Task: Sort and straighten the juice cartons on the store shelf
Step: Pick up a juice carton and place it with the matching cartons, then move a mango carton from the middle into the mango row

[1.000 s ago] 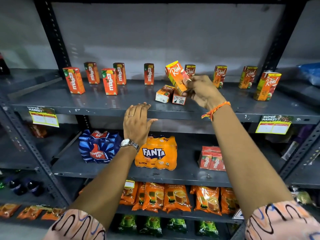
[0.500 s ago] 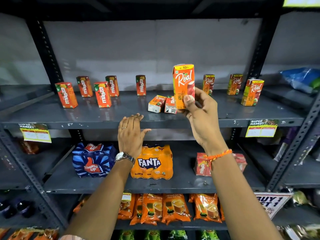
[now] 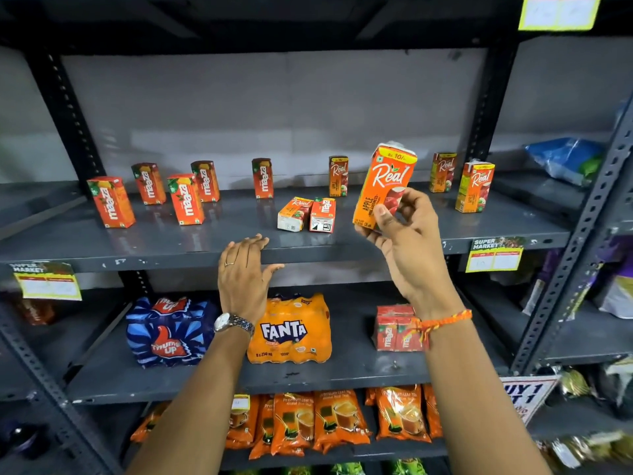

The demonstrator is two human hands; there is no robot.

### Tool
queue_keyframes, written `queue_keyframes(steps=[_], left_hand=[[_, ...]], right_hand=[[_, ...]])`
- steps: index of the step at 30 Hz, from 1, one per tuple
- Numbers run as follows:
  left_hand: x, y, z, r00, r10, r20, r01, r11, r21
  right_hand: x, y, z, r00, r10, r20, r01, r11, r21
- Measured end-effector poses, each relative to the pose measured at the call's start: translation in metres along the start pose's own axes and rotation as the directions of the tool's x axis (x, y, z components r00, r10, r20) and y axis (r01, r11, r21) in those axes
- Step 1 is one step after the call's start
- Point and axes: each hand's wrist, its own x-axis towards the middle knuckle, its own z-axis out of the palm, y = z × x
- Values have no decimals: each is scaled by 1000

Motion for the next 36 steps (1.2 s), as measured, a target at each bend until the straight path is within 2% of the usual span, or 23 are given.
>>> queue_keyframes(steps=[2,6,8,14,22,29,31,32,34,36], left_hand=[[-1,0,0,1000,-1,-7,1,1000,0],[0,-1,0,1000,8,-6,-8,1000,-10],[1,-1,1,1000,10,-2,-10,1000,-10],[2,0,0,1000,13,-2,-13,1000,-18],[1,-1,2,1000,4,-7,-4,1000,-12],[1,-3,2,1000,20,-20,-21,999,-27],[1,-2,2,999,24,-20,-25,999,-29],[1,-2,2,1000,24,-20,-25,999,-27],[2,-2,3,1000,19,-23,-20,999,-27],[2,-3,3,1000,20,-24,-21,999,-33]], right_hand=[[22,0,-9,998,32,-54,-35,998,-61],[76,1,-30,984,-33,-176,-21,955,-296],[104,6,-42,974,-30,-226,-62,920,-387],[160,32,-73,954,40,-297,-235,715,-658],[164,32,-66,938,-6,-346,-284,561,-778],[159,30,-62,927,-11,-376,-307,555,-773],[151,29,-58,921,-64,-385,-301,509,-806],[145,29,-55,918,-139,-371,-272,462,-844],[132,30,-46,902,-328,-279,-172,320,-932],[119,34,-29,898,-409,-162,-62,247,-967]])
